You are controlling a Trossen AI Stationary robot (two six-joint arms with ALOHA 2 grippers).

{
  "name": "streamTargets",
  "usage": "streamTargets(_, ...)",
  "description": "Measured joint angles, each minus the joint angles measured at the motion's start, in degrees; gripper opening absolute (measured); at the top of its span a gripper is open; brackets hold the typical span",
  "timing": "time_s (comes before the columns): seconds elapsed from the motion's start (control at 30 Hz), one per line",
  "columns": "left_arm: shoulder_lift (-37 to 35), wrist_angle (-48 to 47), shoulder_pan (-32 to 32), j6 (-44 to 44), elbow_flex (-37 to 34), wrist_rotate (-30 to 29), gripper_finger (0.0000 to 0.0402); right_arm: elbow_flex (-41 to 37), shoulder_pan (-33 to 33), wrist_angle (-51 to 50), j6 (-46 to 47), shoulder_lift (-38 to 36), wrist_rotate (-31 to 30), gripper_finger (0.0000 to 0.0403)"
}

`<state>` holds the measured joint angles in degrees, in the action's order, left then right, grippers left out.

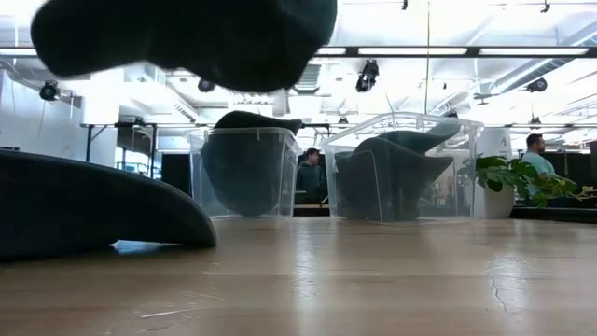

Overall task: Pick & Place hat
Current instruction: Put the right blue cap into the left bin

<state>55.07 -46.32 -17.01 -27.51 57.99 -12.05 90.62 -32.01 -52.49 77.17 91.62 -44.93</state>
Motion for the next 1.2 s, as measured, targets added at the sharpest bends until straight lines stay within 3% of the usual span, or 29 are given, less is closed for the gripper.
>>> streamTargets(0.1, -0.78, 0.17, -0.1, 0.24, 0.56, 0.16, 0.001, -0.28, -0.01, -7.05, 6.01, 1.48, 0.04, 0.0148)
streamTargets(0.23, -0.72, 1.21, -0.07, 0.56, 0.91, 1.77, 0.001, -0.32, 0.76, -7.2, 6.76, 2.14, 0.0, 0.0132)
streamTargets(0.37, -0.03, 4.24, -0.13, 2.2, 0.92, 4.3, 0.001, -1.59, 3.6, -5.75, 5.85, 2.18, -0.04, 0.0113)
streamTargets(0.47, 1.36, 5.31, -0.12, 3.76, 0.92, 4.65, 0.001, -3.08, 6.13, 1.18, 0.25, 2.22, 0.57, 0.0099)
streamTargets(0.53, 2.52, 6.74, -0.13, 4.87, 0.92, 4.7, 0.001, -4.01, 8.15, 7.09, -4.03, 2.22, 4.34, 0.009)
streamTargets(0.67, 5.08, 10.7, 0.09, 6.61, 0.92, 4.68, 0.001, -7.59, 12.66, 21.48, -10.95, 3.65, 18.5, 0.0072)
streamTargets(0.77, 6.95, 12.88, 0.59, 7.13, 0.92, 4.75, 0.001, -8.6, 14.42, 31.24, -14.8, 5.82, 23.43, 0.0063)
streamTargets(1.03, 11.28, 12.8, 0.8, 5.42, 0.92, 5.18, 0.001, -8.49, 17.37, 30.27, -11.25, 10.03, 25.44, 0.006)
streamTargets(1.2, 12.31, 6.43, 1.12, 0.61, 0.95, 2.05, 0.001, -8.45, 17.01, 26.16, -8.4, 9.85, 25.52, 0.0061)
